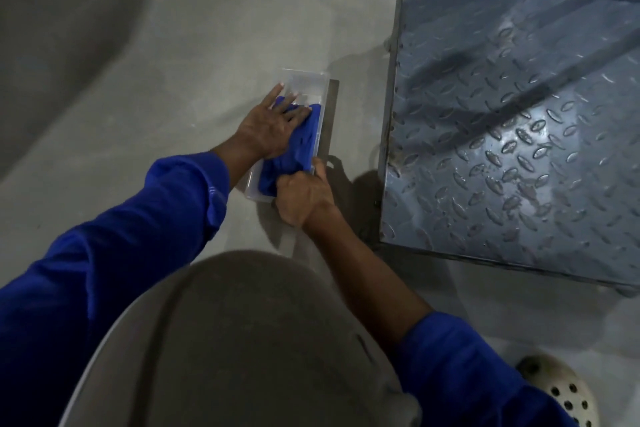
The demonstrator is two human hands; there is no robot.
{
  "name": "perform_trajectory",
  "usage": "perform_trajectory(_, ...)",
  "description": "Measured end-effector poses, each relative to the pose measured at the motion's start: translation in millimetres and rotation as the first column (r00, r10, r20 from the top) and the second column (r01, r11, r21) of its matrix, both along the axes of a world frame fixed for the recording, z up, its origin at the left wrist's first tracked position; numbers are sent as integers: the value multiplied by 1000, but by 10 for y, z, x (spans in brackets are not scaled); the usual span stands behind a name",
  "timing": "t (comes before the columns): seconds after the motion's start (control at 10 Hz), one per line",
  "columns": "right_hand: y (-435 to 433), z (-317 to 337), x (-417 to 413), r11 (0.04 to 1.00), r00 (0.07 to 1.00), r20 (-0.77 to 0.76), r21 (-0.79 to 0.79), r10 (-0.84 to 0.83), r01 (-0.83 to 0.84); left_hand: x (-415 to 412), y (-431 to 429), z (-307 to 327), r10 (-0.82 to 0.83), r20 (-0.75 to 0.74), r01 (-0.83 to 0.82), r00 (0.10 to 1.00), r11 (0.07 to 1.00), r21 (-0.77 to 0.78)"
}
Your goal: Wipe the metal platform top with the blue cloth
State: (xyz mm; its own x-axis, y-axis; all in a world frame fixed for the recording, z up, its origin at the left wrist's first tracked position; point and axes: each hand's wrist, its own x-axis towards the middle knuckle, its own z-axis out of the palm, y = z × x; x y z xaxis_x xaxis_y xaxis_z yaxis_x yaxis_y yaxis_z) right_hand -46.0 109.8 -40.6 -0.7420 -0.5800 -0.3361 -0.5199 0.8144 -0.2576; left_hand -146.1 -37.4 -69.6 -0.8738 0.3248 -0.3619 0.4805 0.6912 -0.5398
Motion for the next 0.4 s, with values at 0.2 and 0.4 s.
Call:
perform_trajectory(0.2, 152, 47, 20, 966, 988, -3, -213, -154, 150, 344, -180, 167, 220, -141, -173, 965, 942, 287)
perform_trajectory(0.4, 207, 191, -227, 941, 963, 89, -209, -253, 266, 830, -29, 224, 658, -131, -529, 741, 693, 490)
